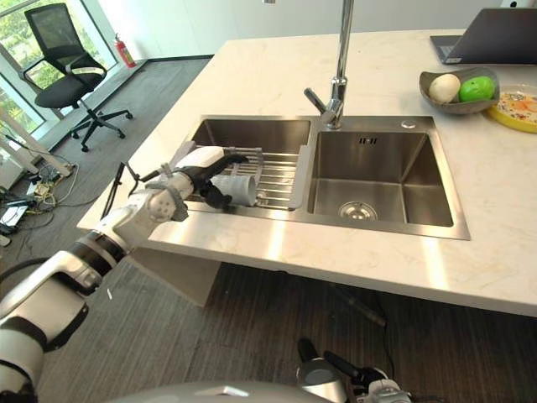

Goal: Place the dishes in the dishwasher.

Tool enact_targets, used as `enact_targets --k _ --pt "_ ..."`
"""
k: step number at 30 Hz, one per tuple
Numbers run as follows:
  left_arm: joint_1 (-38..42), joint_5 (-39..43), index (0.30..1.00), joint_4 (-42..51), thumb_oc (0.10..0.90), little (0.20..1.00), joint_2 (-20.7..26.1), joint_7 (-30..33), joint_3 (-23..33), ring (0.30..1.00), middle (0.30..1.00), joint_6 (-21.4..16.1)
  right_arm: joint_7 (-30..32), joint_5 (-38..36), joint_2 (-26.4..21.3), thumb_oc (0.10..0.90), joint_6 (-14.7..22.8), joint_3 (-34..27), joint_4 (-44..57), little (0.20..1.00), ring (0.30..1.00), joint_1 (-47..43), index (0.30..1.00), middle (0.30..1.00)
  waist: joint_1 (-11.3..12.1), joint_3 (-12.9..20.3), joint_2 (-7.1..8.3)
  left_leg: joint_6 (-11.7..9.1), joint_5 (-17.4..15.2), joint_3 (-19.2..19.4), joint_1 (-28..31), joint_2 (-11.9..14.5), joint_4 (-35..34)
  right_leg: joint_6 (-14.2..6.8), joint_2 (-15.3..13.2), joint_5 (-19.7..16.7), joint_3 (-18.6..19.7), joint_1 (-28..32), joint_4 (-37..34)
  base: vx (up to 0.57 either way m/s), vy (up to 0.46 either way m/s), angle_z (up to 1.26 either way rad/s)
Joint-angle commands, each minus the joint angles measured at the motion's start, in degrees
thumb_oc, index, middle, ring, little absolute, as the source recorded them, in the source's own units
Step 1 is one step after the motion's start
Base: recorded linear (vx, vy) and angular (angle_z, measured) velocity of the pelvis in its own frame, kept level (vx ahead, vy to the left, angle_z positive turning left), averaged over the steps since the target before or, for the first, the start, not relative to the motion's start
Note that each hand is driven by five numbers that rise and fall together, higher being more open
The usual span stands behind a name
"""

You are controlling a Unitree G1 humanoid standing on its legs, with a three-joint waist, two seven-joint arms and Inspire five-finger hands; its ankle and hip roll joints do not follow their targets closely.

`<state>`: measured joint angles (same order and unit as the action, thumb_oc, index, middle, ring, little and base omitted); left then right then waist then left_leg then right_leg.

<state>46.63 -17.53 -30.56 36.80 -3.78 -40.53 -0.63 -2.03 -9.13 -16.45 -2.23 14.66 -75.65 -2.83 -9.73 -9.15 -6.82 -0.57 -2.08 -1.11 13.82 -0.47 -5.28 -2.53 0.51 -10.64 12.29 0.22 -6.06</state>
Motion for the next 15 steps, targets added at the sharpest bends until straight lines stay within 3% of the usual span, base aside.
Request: enact_targets --k 1,8,15 --pt "13.3 -2.0 0.900 -3.2 0.800 0.900 3.0 2.0 -2.7 0.900 0.900 0.0 -1.0 -0.5 -1.4 0.800 0.5 1.7 0.0 0.900 0.900 0.3 0.900 0.900 0.1 2.6 0.63 -2.2 0.0 1.0 -3.5 -0.4 0.3 -3.9 -0.9 10.2 -0.9 6.7 2.0 0.00 0.000 0.00" --pt "17.2 -1.7 0.900 -7.4 0.800 0.900 0.0 0.7 -5.1 0.900 0.900 0.7 -1.5 -0.5 -1.8 0.800 0.3 2.8 -0.2 0.900 0.900 -0.6 0.900 0.900 -0.4 2.0 0.39 -2.3 0.0 1.2 -3.6 -0.4 0.3 -4.0 -1.0 10.0 -0.9 6.1 2.4 0.00 0.001 -0.01" --pt "21.3 -0.6 0.900 -12.5 0.800 0.900 -3.6 -1.2 -7.7 0.900 0.900 1.5 -2.4 -0.5 -2.6 0.800 -0.2 3.7 -0.3 0.900 0.900 -2.2 0.900 0.900 -1.3 0.2 -1.56 -2.2 -0.3 1.2 -3.8 -0.7 0.3 -4.3 -1.4 10.2 -0.7 5.2 2.8 0.00 0.014 -0.01"
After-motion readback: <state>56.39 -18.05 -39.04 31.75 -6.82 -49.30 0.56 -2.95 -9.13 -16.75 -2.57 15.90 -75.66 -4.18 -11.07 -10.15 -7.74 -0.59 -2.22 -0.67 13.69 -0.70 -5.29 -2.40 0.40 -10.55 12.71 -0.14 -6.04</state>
